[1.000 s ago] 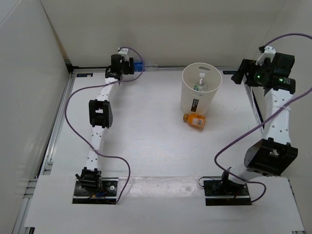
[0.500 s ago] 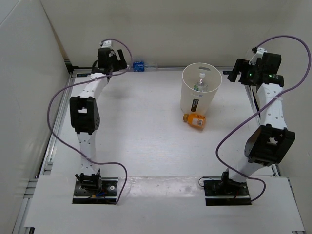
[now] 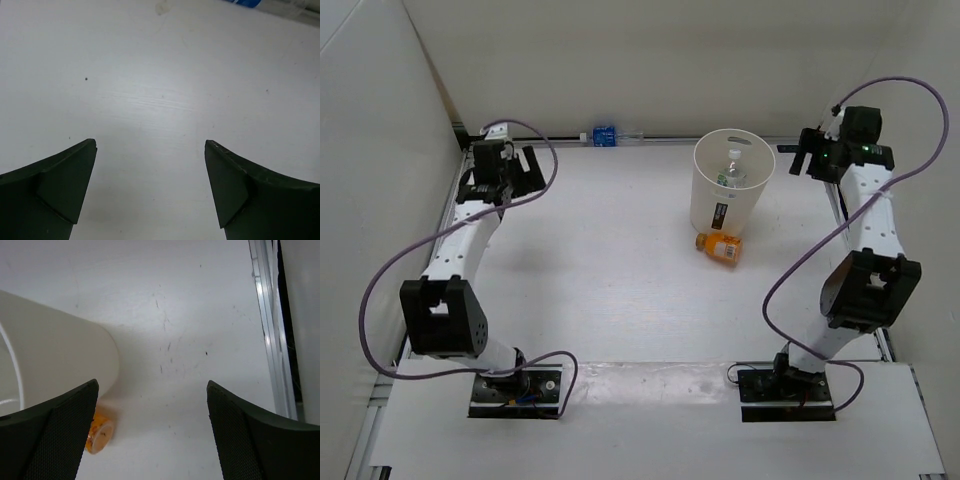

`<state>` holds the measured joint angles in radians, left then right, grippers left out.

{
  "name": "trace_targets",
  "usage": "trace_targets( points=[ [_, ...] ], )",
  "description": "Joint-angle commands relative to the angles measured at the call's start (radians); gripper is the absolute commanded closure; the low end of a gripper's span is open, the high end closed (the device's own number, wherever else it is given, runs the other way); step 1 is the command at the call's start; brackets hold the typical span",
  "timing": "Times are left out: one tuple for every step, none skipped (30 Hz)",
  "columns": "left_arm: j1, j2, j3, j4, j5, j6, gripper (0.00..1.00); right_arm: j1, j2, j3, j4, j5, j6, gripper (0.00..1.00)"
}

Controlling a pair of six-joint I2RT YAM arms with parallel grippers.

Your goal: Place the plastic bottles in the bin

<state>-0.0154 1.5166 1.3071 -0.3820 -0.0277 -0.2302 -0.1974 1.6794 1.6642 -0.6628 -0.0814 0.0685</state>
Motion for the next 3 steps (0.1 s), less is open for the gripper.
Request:
trace_targets(
  points=[
    [0.008,-0.07,-0.069,0.038,0.017,0.003,0.0,0.055,-0.053,0.075,-0.182,0.155,-0.059,0.1],
    [0.008,-0.091,-0.084,0.038,0.014,0.015,0.0,0.053,-0.09,0.031,-0.187,0.158,-0.064,0.1],
    [0.008,-0.102,-0.094,0.043,0.009,0.029,0.0,0.041,-0.116,0.011,-0.187,0.154,-0.061,0.1]
  ],
)
